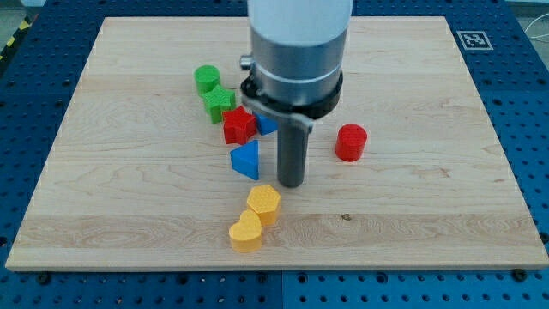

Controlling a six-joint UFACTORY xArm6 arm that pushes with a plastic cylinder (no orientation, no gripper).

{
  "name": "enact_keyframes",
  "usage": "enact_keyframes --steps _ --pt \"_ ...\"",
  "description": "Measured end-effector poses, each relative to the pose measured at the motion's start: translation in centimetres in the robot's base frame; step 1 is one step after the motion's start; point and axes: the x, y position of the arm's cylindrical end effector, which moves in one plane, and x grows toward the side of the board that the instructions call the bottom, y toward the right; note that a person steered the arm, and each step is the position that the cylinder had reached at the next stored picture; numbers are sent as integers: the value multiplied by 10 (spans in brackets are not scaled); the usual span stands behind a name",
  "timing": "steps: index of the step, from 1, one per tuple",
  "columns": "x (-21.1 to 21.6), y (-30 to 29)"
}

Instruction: Point at the blue cube

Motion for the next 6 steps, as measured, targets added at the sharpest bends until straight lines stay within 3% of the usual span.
enact_keyframes --steps 3,6 --pt "-118 28" --pt "-129 -19"
